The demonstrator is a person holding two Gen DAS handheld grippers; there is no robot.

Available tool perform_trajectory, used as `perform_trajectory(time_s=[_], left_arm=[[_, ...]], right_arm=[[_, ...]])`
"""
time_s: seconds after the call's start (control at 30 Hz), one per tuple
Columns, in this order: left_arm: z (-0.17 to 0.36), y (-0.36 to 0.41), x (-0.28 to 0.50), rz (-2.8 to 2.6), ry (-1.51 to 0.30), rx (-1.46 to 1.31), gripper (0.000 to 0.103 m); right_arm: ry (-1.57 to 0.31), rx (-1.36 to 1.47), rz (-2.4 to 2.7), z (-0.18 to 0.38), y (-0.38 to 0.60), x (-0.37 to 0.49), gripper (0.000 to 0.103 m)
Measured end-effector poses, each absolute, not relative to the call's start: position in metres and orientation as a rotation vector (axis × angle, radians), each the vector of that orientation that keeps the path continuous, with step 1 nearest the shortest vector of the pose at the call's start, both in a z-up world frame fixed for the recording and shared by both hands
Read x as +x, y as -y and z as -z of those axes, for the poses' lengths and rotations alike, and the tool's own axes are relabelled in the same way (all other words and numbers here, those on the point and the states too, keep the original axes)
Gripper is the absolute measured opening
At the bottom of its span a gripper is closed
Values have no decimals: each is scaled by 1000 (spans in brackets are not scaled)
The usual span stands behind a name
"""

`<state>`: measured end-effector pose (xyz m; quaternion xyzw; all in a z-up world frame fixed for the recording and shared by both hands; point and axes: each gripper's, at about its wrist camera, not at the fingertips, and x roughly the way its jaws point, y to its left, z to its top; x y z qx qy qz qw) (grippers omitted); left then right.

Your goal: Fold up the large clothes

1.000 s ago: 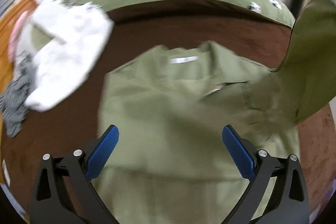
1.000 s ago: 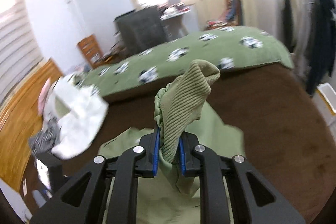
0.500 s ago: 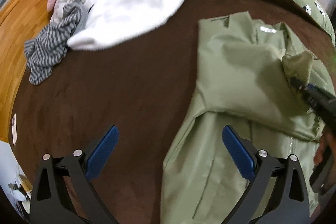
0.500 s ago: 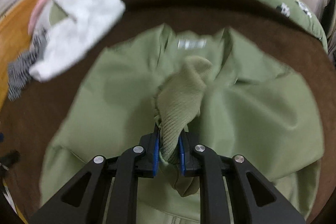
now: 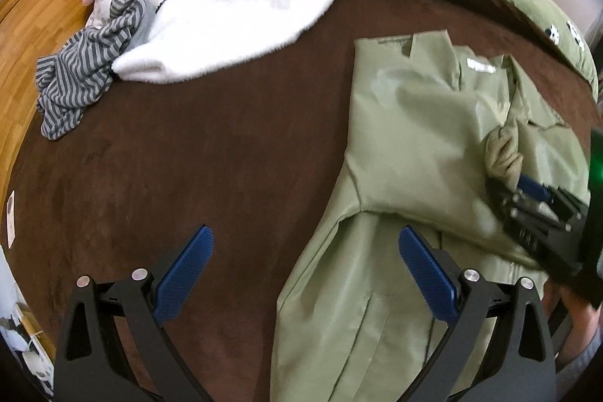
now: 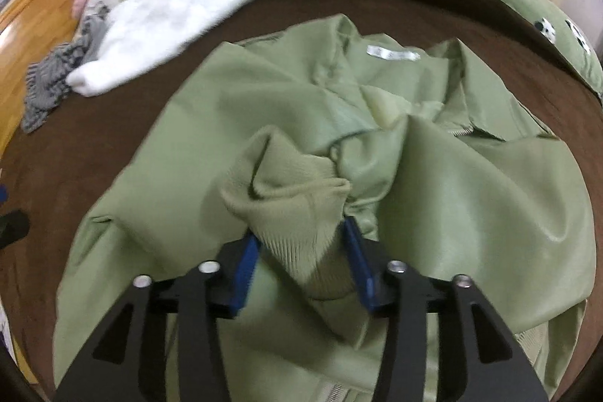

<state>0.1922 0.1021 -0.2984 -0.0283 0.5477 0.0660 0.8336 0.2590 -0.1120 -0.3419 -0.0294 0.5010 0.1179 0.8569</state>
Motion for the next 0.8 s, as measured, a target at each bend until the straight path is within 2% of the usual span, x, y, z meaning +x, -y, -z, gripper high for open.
perform_trajectory(time_s=[0.1,0.4,0.47,0.5,0.53,0.63,0.8], left_arm=[[287,-102,195,-134,-1144,-73,96],[245,-58,207,-6,-1091,-37,96],[233,-39,211,37,-1067,-58,96],[227,-27,213,70,-1046,-69,96],[222,-14,215,102,-1029,-75,96],[216,28,226,194,-1007,-93,96],[228,93,248,301,-997,-156,96]], right_arm=[[-1021,-39,-279,321,111,251,64],[-920,-6,-231,234,166,242,63],[-912,6,-203,220,186,245,51],[-915,4,-180,211,201,248,39],[-913,3,-165,207,211,249,33],[-908,4,-115,200,245,254,26],[-938,34,-45,209,306,264,22]])
